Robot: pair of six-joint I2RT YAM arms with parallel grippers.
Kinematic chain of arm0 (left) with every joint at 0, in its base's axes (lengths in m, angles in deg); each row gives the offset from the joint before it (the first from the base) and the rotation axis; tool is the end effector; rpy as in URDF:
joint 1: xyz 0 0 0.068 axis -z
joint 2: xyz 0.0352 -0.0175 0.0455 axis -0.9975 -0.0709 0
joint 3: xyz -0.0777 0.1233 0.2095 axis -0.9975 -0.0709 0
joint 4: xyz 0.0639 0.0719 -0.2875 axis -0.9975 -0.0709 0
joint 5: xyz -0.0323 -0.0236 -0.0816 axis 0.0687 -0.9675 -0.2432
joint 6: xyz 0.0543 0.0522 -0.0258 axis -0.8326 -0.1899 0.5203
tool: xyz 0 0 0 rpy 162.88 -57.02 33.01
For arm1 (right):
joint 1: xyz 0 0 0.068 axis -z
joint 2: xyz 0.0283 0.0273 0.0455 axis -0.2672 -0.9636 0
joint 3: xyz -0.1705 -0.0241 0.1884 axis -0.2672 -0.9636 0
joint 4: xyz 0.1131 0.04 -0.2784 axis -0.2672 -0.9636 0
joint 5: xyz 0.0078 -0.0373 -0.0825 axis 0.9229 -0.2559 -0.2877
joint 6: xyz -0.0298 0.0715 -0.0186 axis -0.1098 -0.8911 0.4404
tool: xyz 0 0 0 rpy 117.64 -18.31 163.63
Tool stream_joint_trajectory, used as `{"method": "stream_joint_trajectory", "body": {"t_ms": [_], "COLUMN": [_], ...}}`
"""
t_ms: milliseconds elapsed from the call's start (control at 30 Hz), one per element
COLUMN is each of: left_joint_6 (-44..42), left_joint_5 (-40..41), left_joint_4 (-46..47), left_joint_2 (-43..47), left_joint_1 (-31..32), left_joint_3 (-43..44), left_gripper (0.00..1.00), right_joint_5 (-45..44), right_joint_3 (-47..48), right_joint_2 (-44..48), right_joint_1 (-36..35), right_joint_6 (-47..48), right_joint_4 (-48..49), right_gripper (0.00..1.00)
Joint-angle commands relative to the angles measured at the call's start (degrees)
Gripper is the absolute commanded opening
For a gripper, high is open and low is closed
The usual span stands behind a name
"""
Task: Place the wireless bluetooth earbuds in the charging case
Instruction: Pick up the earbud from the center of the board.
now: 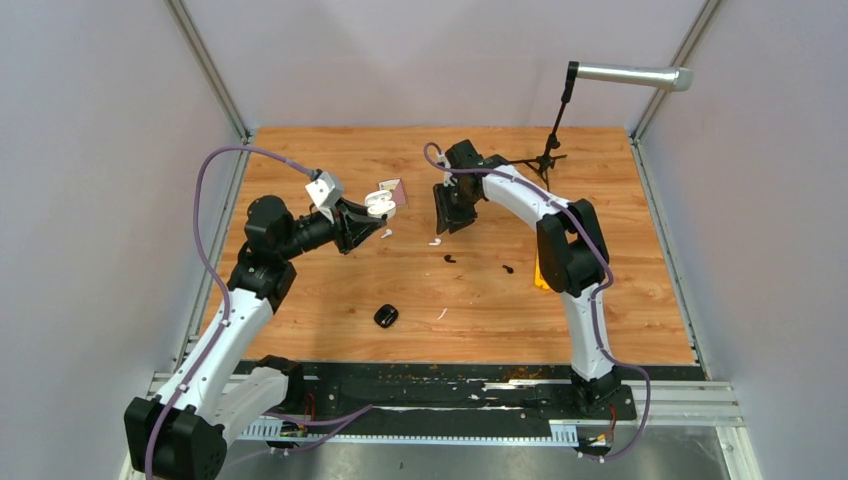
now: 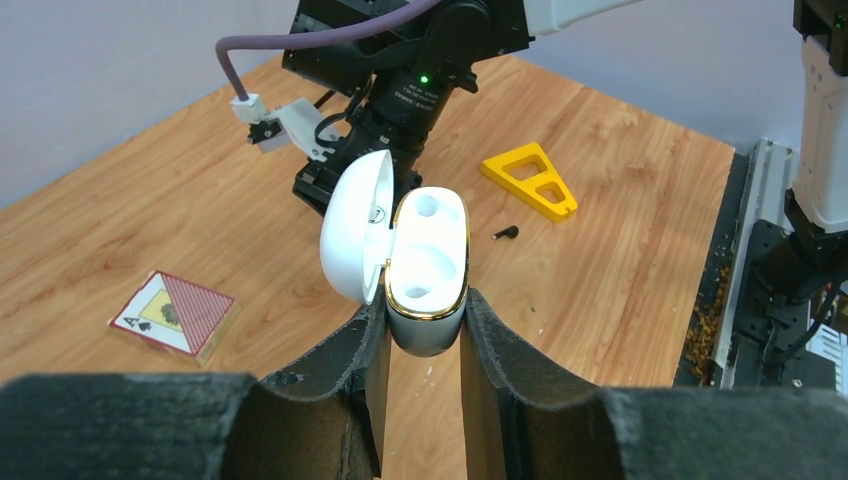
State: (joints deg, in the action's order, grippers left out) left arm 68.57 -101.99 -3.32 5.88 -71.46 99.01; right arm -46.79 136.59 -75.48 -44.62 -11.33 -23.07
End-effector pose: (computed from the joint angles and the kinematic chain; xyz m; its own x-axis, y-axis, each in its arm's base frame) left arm 0.2675 -0.1185 0.3123 -0.1305 -0.0424 -0.9905 0.8467 0.5151 -0.1336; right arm 0.4320 0.2621 0.1347 -0.9185 -0.2616 -0.2964 -0.3556 0.8744 0.3301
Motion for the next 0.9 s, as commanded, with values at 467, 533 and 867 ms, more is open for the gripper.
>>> {"method": "stream_joint_trajectory", "body": {"t_ms": [467,533,867], "left_joint_6": [-1.7,-1.5,-1.3], "left_joint_5": [0.2,0.3,0.4], "left_joint_4": [0.1,0.5,0.6], "left_joint_2": [1.0,1.0,1.0], "left_joint_1": [-0.5,-0.5,-0.5], "left_joint_3": [1.4,1.2,0.6], "left_gripper": [0.0,0.0,0.0], "right_joint_5": [-5.2,-5.2,-5.4], "right_joint_3": [5.3,5.7,4.6], "right_joint_2": [-5.6,-6.1,-5.2], "right_joint_1": [-2.3,-2.6,-3.2], "right_joint_6": [-5.8,-5.7,-6.0], "right_joint_4": [0.4,0.6,-0.4], "right_gripper": [0.3,0.3,0.3]}}
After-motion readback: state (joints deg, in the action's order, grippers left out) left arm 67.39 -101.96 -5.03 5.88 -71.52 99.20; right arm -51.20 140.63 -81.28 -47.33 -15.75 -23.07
